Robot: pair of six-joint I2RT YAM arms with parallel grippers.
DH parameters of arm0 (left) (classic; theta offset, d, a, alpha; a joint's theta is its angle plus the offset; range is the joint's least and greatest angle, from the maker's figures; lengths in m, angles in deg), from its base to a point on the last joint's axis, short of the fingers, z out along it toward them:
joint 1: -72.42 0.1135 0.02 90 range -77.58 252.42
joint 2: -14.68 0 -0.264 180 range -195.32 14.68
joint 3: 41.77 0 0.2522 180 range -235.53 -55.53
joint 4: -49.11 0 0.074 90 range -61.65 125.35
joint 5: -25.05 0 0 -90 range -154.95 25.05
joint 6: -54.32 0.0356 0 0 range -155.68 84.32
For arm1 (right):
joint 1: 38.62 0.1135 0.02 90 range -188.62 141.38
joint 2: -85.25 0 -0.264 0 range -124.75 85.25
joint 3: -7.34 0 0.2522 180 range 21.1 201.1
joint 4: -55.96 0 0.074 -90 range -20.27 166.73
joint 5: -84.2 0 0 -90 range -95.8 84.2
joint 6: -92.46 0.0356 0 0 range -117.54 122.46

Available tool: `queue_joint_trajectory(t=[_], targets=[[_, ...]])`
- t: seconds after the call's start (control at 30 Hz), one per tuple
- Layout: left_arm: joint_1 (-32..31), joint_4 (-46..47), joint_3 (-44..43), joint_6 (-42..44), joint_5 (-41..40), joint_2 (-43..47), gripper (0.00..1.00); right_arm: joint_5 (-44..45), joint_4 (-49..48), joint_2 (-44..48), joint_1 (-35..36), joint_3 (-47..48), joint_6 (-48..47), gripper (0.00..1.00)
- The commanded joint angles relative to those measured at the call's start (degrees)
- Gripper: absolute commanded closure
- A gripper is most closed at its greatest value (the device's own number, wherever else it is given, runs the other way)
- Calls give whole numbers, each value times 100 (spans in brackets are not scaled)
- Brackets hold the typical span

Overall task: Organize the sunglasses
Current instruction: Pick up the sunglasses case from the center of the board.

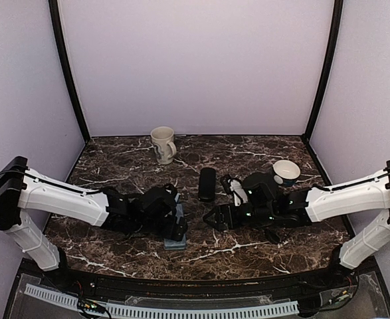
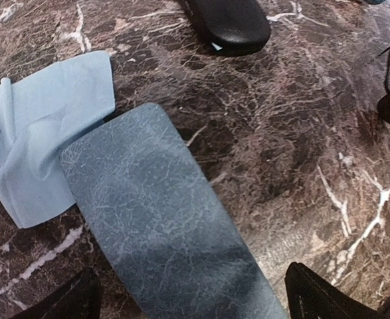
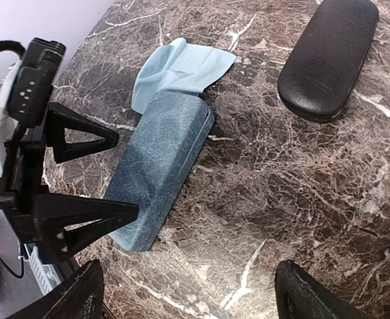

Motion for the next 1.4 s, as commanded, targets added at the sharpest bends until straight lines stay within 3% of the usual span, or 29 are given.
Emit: queue_joint_trajectory(t=[0.0,0.33,0.6,0.93,1.1,1.37], targets=[[-118,-691,-426,-218,-587,-331,1,68,-277,142,32,-161,61,11],[-182,-775,-730,-203,-398,-929,3,28,-457,183,33,-350,81,12],[-212,-947,-789,-190,-267,-815,35,-6,-500,128,33,-356,15,12],[-235,-607,-558,120,-91,405,78,-17,-393,235,16,-281,-228,13],[-169,-90,-355,254,38,780,100,-431,-796,339,-101,-383,-209,13],[264,1942,538,157,1198,1315,100,-952,-2096,572,-620,-829,-63,9]])
